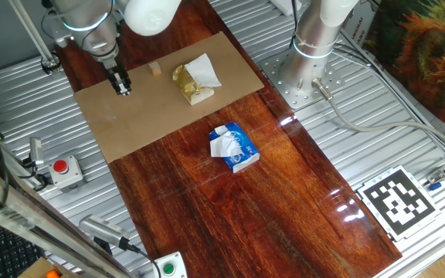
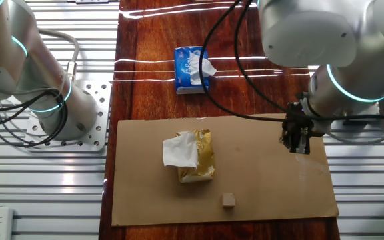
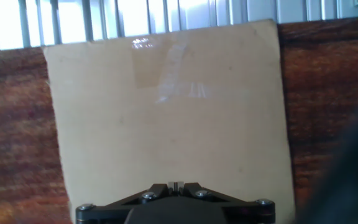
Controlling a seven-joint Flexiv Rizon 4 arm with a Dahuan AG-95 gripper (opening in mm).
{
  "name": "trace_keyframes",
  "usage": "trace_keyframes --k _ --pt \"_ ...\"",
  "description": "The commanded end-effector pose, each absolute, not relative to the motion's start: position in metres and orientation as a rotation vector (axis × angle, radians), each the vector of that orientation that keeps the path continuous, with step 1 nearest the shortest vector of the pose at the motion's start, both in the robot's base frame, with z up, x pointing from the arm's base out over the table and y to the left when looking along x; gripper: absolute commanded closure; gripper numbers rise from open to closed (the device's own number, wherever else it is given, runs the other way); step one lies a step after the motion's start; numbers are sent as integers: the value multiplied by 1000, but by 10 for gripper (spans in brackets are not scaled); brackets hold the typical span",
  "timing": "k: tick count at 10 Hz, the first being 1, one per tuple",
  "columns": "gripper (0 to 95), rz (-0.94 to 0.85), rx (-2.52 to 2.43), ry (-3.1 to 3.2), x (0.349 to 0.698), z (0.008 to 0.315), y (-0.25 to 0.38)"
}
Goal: Hold a small block with the gripper and sweep it from left to right on the table
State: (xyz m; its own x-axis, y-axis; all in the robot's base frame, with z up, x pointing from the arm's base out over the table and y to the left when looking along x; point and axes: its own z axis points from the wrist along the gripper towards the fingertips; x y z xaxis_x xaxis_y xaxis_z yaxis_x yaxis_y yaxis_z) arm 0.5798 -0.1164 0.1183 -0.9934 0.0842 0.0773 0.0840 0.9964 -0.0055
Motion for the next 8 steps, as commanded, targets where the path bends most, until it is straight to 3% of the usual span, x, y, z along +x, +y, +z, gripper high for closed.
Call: trace_keyframes --k 1,8 --pt "950 -11 -134 -3062 578 119 -116" --pt "950 -52 -146 -3058 578 119 -116"
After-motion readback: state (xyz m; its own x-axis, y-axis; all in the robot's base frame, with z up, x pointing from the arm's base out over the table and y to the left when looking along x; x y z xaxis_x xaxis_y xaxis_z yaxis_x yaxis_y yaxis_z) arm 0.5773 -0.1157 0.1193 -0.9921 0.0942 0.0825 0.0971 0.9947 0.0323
